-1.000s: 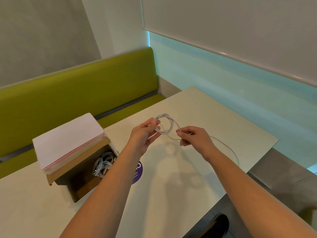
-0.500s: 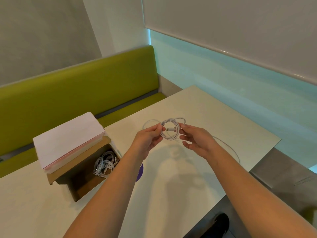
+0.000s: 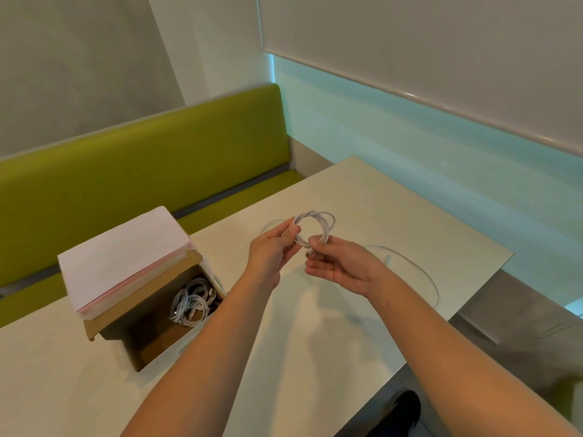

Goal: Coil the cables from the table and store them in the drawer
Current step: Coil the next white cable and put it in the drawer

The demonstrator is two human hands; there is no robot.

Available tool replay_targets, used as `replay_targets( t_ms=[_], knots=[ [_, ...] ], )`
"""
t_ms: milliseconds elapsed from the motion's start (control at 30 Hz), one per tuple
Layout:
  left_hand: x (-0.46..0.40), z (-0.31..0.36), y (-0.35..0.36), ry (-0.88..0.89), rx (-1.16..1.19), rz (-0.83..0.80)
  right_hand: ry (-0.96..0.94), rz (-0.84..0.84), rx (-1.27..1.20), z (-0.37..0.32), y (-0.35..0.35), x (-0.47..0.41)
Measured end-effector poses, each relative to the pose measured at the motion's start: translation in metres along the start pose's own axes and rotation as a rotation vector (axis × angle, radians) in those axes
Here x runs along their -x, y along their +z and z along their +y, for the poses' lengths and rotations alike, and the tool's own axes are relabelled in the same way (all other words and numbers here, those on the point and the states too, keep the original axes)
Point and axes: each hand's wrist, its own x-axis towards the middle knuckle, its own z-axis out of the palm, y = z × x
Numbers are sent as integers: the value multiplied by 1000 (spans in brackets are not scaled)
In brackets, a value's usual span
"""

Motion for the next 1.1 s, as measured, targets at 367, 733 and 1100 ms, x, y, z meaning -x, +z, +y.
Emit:
replay_targets(
  t_ms=[367,733,1100],
  knots=[
    [-7,6,7,80,8,88,-2,7,293,6,-12,6],
    [-6,4,-8,3,-359,-116,-68,171,408,2,-24,9],
    [-12,10,-1,259,-915,-137,-236,462,667,-21,-12,4]
  ],
)
